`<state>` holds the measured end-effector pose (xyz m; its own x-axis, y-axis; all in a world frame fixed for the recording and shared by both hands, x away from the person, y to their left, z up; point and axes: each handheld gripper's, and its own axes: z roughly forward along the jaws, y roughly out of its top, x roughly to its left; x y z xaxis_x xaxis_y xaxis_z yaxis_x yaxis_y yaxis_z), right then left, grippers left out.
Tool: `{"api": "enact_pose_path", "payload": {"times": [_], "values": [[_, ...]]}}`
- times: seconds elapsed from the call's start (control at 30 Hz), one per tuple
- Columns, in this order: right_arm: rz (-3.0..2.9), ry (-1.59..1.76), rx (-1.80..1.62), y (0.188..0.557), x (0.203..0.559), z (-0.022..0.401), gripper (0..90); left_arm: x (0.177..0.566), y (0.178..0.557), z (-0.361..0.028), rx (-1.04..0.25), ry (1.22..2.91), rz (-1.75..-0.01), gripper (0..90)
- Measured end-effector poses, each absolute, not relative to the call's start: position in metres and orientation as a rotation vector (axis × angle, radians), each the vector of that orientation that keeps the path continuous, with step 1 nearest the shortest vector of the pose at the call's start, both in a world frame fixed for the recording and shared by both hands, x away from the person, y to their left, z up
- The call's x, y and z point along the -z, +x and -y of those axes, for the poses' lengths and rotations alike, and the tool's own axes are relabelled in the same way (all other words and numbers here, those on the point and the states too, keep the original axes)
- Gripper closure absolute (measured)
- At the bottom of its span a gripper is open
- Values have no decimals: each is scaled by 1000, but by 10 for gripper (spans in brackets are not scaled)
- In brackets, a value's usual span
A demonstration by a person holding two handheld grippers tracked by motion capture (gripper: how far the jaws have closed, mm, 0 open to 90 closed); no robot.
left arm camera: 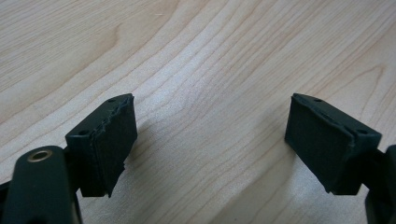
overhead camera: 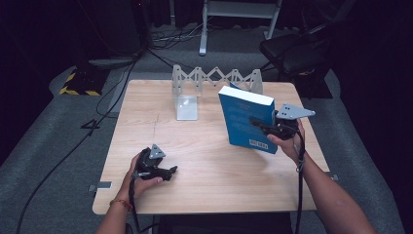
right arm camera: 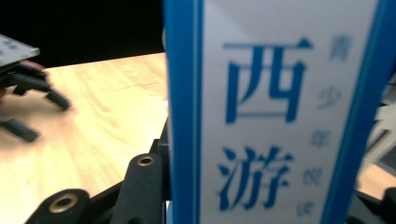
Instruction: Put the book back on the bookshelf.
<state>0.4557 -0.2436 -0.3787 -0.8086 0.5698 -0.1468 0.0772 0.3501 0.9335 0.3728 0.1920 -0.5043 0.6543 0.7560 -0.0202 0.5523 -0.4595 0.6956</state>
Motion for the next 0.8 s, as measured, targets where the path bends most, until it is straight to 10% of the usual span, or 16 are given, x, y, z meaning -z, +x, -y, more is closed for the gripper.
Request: {"api": "enact_pose_path", "payload": {"times": [0.8], "values": [[-2030, 704, -1351, 492, 349, 255, 618, 504, 373, -193, -370, 2203, -980, 170]]}}
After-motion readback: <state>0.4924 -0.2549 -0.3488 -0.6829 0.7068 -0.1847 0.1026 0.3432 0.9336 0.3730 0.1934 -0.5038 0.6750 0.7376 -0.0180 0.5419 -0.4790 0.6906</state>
